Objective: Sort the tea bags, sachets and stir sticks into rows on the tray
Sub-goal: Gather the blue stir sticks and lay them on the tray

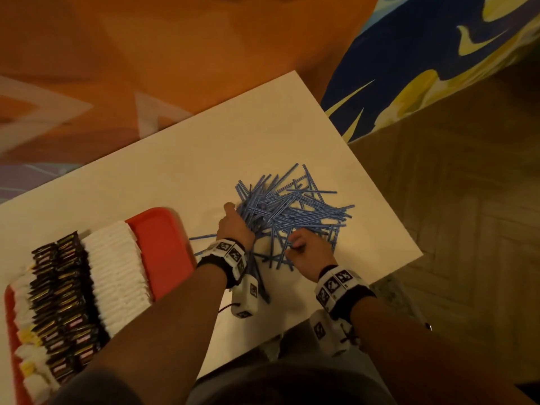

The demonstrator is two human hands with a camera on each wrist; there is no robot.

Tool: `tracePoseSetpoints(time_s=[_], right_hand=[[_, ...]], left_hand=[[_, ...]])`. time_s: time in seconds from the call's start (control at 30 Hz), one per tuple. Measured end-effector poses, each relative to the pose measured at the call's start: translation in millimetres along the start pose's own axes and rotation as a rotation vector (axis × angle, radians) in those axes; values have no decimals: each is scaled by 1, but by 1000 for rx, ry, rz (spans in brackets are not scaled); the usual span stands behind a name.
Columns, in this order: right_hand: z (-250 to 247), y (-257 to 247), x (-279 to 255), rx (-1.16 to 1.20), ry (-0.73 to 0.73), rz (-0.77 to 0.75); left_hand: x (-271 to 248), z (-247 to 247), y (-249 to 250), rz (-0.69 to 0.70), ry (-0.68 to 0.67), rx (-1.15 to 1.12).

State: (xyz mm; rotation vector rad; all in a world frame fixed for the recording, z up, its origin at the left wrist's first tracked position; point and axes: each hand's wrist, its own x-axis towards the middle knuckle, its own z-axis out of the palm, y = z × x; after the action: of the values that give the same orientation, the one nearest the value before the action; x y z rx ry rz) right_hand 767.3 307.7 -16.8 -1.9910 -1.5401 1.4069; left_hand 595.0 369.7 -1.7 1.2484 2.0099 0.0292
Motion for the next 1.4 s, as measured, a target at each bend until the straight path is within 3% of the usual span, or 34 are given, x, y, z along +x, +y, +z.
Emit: tracePoseSetpoints(time_s=[0.23,0.43,1.1,1.23,1.4], right_hand=[[3,-11,7,49,-39,19],[3,-17,8,30,-61,36],[3,-39,18,83,-142,17],[3,-39,20,78,-166,10],[8,-36,20,79,-177,3]], left_hand=[[11,-17,-15,-97,-22,15],[12,-22,-24,-122,-9,-120],[7,-38,-29,-180,145,-894],[9,-37,-32,-281,132,-1058],[8,-25,-40,-362,49,-1096]])
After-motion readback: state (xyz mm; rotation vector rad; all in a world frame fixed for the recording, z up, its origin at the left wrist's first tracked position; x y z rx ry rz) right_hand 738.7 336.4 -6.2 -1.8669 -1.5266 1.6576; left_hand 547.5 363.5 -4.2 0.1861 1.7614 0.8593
